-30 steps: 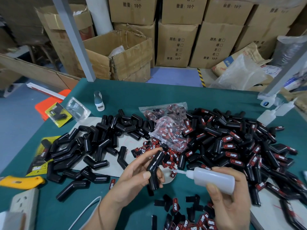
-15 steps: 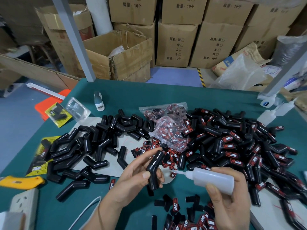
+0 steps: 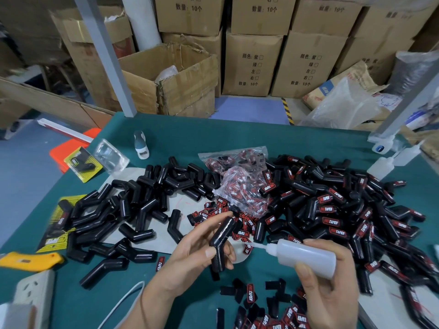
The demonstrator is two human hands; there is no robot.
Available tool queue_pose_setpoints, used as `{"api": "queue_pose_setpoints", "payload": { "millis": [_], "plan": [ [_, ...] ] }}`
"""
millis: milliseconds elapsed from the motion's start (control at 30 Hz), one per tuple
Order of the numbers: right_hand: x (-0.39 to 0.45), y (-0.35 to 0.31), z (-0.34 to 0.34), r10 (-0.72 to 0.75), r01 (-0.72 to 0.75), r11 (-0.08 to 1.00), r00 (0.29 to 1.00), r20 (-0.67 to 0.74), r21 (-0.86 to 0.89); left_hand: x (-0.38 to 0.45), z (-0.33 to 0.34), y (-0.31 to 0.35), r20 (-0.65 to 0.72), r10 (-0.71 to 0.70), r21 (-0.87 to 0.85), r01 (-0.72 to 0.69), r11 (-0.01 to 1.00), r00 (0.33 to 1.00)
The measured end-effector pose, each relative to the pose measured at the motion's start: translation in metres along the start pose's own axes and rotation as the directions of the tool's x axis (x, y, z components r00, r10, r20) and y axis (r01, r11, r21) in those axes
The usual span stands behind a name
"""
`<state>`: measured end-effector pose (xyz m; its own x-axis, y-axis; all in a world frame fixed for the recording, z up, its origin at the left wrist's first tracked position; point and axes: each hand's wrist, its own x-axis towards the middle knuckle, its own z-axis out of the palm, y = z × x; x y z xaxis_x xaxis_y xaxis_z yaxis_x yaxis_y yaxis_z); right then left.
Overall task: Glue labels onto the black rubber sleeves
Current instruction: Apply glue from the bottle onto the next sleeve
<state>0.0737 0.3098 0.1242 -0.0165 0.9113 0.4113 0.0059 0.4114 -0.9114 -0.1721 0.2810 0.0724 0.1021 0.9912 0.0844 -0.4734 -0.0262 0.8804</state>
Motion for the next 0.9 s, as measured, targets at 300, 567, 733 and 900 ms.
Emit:
{"api": "queue_pose_setpoints", "payload": {
  "millis": [300,567,733,900],
  "plan": [
    [-0.0003,0.0018,-0.0008,-0.002,0.002,1.000,1.000,-0.007,-0.013,-0.0009,0.0021,0.0005,-0.007,-0.005,0.023,0.005,1.000,1.000],
    [0.0011,0.0014,-0.0001,-0.001,0.001,1.000,1.000,-0.013,0.002,-0.0006,0.0038,0.0027,0.006,0.005,0.036,-0.005,0.999,1.000],
    [-0.0019,0.0043,-0.0005,0.003,-0.003,1.000,1.000,0.014,-0.024,-0.0010,0.0035,0.0026,-0.009,-0.011,0.039,0.011,0.999,1.000],
    [-0.0001,0.0070,-0.0021,0.008,-0.008,1.000,1.000,-0.017,-0.017,-0.0008,0.0041,0.0032,-0.010,0.001,0.068,-0.001,0.998,1.000]
  ]
}}
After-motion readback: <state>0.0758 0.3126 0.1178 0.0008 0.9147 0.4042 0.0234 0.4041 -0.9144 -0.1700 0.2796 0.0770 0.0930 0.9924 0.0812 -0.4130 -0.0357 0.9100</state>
